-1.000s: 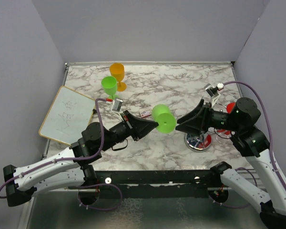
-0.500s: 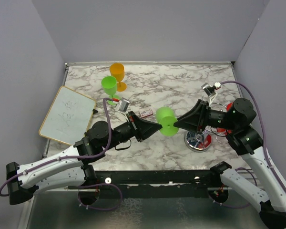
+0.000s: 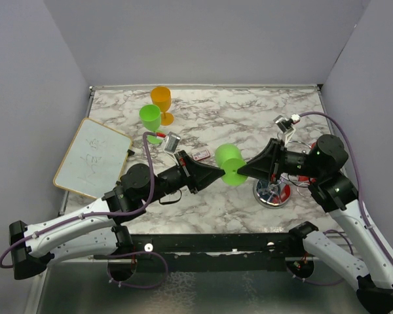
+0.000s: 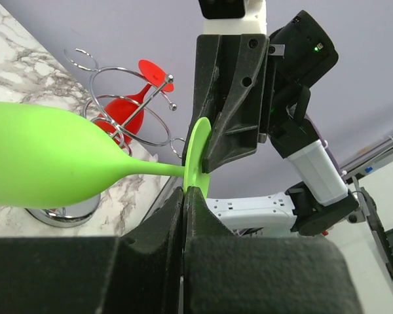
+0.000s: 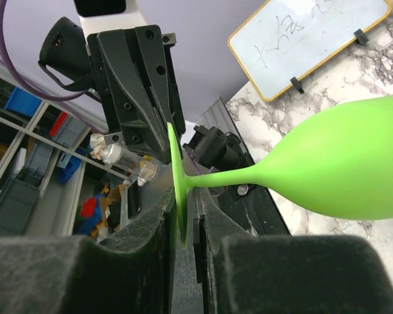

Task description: Take the wine glass off the wine glass rack

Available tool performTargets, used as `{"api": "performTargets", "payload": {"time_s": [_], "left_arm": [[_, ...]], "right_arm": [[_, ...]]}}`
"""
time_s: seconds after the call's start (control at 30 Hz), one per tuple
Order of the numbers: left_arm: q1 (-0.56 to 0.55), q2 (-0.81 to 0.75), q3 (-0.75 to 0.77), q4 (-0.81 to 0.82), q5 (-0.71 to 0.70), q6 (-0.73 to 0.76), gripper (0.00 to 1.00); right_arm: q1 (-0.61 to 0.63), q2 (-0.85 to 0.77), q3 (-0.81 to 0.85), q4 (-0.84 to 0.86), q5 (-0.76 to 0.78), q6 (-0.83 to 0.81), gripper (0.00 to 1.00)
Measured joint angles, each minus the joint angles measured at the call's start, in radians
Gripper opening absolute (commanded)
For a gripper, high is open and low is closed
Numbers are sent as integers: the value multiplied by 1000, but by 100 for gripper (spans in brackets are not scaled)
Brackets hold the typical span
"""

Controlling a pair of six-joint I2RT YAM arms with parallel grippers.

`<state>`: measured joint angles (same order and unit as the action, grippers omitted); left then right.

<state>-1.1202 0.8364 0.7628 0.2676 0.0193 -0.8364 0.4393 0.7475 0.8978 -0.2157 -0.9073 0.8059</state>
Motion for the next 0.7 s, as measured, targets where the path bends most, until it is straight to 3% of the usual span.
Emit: {"api": "performTargets", "payload": {"time_s": [0.1,0.2,0.47,0.57,0.7], "left_arm": [[0,1,4,-9,0,10,0],[0,3,17,-18,0,22,1],[0,-4,62,-69,-1,69,53],[1,-21,68,-88,-3,89,61],[1,-61,87,-133,-12,117,64]], "right_arm": [[0,0,1,-3,0,-13,3],[0,1,13,-19,1,-35,1],[0,-9,61,-56,12,-178,1],[0,-26,66,-51,16,-294,1],[0,-57,79,-51,-21,-577,1]]}}
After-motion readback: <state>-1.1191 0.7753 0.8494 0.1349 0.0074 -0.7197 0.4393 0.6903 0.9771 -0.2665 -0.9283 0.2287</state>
